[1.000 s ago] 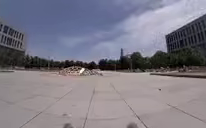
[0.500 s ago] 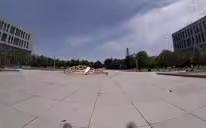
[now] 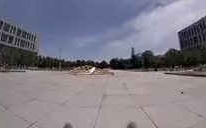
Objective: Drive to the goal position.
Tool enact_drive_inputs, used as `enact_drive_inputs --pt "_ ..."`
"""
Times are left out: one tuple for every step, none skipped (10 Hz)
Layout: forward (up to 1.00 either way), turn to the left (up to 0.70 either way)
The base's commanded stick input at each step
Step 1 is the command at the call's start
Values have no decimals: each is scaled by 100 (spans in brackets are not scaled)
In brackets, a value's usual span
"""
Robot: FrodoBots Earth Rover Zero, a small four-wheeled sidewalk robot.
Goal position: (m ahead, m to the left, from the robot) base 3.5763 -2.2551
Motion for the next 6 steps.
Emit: enact_drive_inputs --pt "45 27" --pt "45 27" --pt "45 27" --pt "45 27" --pt "45 27" --pt "45 27"
